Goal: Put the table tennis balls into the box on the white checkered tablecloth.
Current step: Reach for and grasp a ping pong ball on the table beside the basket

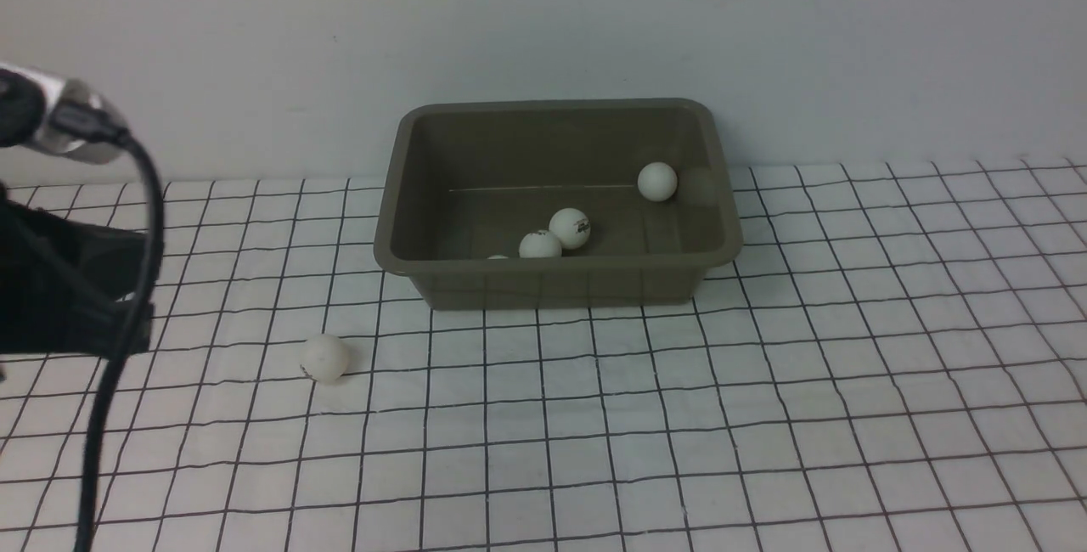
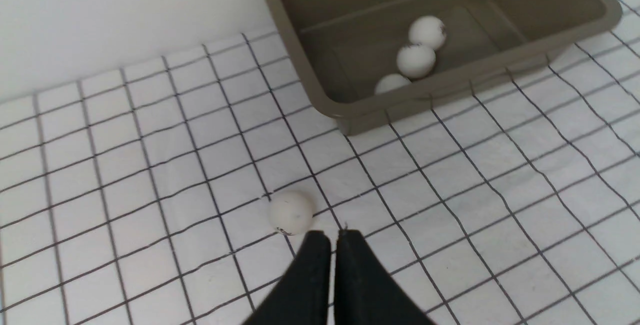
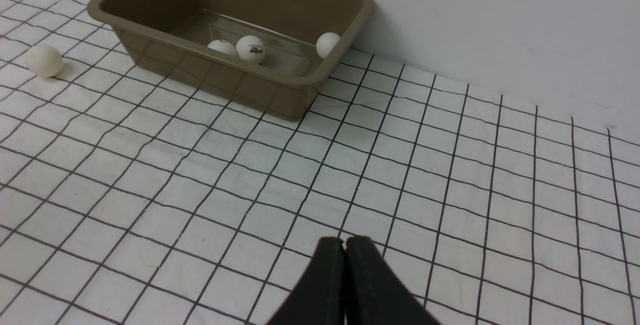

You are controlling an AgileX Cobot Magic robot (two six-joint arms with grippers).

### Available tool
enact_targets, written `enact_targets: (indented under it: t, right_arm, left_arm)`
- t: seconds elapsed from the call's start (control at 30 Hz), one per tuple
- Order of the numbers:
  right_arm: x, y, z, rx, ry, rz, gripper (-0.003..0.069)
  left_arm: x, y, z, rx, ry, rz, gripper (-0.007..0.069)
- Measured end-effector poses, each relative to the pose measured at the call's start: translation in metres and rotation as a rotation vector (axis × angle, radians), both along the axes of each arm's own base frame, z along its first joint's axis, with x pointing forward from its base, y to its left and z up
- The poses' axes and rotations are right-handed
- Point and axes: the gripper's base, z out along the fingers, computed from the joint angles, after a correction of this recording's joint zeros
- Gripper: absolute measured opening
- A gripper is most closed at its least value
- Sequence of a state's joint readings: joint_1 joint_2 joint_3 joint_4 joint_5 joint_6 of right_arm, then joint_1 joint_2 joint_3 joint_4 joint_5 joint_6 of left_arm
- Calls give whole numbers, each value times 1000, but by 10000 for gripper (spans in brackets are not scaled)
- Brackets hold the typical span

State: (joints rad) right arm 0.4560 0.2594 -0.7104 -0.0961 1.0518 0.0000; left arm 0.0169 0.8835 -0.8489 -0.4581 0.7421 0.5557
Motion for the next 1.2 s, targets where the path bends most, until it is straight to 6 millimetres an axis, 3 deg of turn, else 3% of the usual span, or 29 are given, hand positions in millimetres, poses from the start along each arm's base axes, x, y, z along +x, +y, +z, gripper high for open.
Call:
enact_targets:
  t: [0.07,0.2,0.27,0.37,0.57,0.7,0.97,1.2]
  right_arm:
    - [-1,1,0,12,11,8,-17]
    - [-3,2,-3,22,49,21,-17]
    - [-3,2,-5,18,71,23,-17]
    - [-5,3,-7,26,95,32,-17]
    - [-7,5,-8,39,114,44,-17]
    - [-7,5,-8,38,116,44,-17]
    - [-7,5,-8,46,120,50,-17]
    - [-8,6,-8,58,125,58,-17]
  left_arm:
    - [16,-1,-5,14,40,-31,2]
    - [62,-1,-40,82,190,-112,57]
    - [80,-1,-62,100,269,-146,121]
    - [98,-1,-79,98,324,-160,220]
    - [127,-2,-100,56,381,-141,396]
    - [156,-8,-119,38,418,-151,535]
    - [188,-15,-143,67,458,-156,555]
    - [197,-12,-163,93,517,-132,555]
